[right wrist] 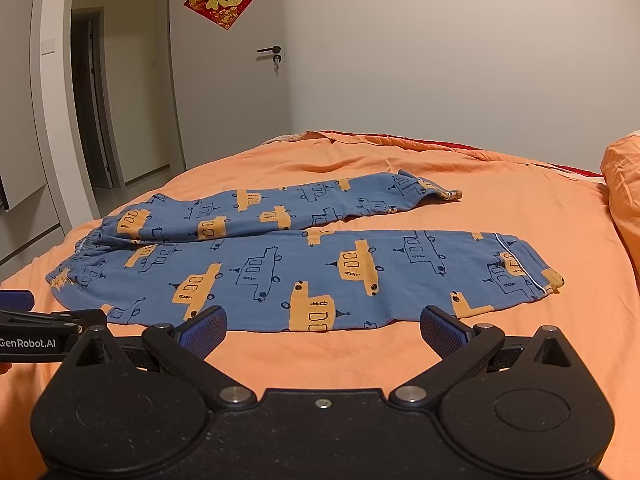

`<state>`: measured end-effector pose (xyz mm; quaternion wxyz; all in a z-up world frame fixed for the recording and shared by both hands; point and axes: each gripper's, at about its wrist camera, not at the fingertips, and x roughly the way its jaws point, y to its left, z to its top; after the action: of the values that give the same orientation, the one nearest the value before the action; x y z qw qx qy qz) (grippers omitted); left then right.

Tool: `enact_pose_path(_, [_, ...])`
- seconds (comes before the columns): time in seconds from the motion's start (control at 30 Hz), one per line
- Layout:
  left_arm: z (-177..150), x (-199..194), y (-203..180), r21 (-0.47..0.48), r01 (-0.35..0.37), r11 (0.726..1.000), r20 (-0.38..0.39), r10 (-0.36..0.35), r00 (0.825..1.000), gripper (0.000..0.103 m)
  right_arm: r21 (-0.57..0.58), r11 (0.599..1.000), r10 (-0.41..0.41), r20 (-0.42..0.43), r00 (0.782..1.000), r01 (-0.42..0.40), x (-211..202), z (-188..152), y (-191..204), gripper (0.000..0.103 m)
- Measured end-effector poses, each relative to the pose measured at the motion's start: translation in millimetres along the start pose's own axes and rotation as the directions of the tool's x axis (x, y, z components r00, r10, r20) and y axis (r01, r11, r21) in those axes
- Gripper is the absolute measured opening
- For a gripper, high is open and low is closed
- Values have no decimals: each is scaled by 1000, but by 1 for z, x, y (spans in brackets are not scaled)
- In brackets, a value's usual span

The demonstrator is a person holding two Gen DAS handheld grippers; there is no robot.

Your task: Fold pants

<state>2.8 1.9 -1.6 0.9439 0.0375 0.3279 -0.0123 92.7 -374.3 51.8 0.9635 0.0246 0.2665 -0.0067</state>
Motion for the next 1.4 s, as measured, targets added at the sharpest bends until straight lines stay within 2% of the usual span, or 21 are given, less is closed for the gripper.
enact_pose_path(0.6, [-3, 1, -1, -6, 0, 1000, -4, 0, 1000, 103, 0, 1000, -3, -6, 1000, 3, 1, -2, -2, 102])
enact_pose_path(0.83, [4, 14, 3, -22, 14, 1000, -64, -15, 998, 103, -47, 999, 0, -24, 1000, -2, 3, 4, 2, 102])
enact_pose_path(0.9, [17, 17, 9, -40, 27, 999, -66, -30, 997, 103, -91, 996, 20, -30, 999, -23, 3, 16, 1, 102])
enact_pose_path(1.0, [46, 25, 15, -34, 27, 999, -29, -28, 999, 103, -212, 974, 67, -47, 997, -76, 3, 49, 1, 102])
enact_pose_path(1.1, [88, 42, 17, -30, 9, 999, 10, -9, 1000, 103, -334, 930, 130, -97, 987, -155, 7, 100, 0, 102])
enact_pose_path(1.2, [130, 68, 24, -29, 6, 1000, 48, -4, 999, 103, -437, 868, 156, -209, 965, -235, 24, 149, 6, 102])
enact_pose_path(1.27, [154, 92, 31, -11, 9, 1000, 54, -9, 999, 103, -472, 840, 172, -234, 957, -267, 38, 171, 6, 102])
enact_pose_path(1.4, [187, 143, 44, 101, -34, 994, 70, 27, 997, 103, -442, 830, 284, -192, 939, -342, 78, 193, -11, 102])
